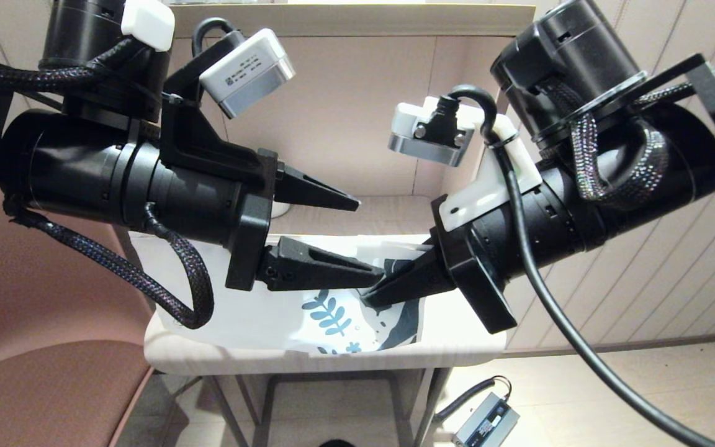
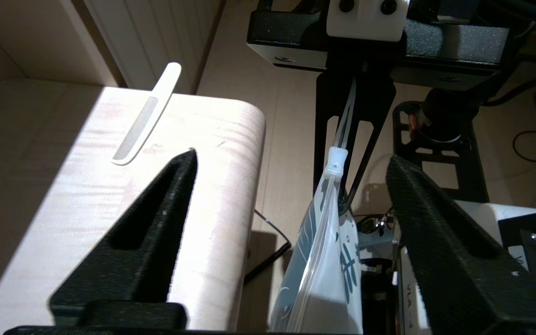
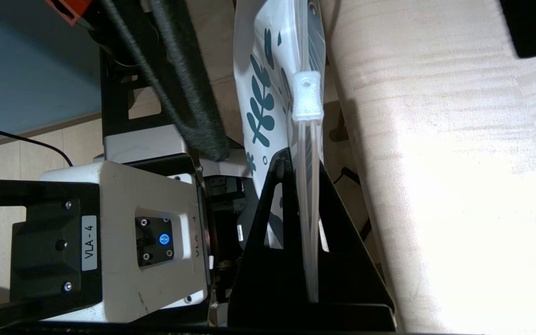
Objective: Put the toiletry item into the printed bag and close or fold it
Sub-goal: Open the storage bag
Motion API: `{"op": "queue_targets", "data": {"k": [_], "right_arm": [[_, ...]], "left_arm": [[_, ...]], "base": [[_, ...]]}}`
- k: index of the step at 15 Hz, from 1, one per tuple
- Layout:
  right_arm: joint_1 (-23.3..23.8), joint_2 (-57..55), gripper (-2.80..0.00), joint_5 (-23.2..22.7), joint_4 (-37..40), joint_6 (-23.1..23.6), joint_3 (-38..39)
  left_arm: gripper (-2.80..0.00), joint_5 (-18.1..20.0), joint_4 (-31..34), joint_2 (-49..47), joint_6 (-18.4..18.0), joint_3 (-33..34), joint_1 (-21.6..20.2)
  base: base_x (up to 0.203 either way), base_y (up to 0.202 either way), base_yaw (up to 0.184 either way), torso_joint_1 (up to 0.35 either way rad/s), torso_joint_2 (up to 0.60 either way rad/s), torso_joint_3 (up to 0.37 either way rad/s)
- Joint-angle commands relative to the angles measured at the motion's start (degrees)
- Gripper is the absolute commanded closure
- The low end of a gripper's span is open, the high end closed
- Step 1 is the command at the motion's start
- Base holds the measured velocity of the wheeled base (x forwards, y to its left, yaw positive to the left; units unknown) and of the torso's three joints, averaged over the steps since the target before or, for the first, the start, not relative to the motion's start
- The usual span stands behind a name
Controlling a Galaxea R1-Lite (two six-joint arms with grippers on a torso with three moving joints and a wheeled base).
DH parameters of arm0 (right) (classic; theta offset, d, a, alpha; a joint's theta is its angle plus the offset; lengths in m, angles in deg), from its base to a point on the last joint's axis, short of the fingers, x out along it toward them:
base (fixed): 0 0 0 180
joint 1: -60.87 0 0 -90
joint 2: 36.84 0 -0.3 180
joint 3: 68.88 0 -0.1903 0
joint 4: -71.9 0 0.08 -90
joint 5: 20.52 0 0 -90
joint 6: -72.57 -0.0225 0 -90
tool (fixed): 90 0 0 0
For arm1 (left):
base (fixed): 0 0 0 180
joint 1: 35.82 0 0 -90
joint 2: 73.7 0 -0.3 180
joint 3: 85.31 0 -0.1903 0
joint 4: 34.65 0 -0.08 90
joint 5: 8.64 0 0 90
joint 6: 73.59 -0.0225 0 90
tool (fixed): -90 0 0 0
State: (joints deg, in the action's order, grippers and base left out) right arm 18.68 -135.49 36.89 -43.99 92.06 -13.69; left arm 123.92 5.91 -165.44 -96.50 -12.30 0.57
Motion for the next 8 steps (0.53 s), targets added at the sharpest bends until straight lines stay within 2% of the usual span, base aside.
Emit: {"op": "queue_targets", "data": {"k": [1, 8], "right_arm": [[-0.08, -0.05, 0.0, -0.19, 0.22, 0.12, 0.1], [-0.08, -0.39, 0.0, -0.1, 0.13, 0.12, 0.36]], "left_arm": [[0.0, 0.25, 0.06, -0.01, -0.12, 0.22, -0.01], [0.0, 0.33, 0.03, -0.47, -0.12, 0.57, -0.01]], "base": [[0.0, 0.0, 0.0, 0.0, 0.0, 0.0], [0.0, 0.0, 0.0, 0.0, 0.0, 0.0]]}}
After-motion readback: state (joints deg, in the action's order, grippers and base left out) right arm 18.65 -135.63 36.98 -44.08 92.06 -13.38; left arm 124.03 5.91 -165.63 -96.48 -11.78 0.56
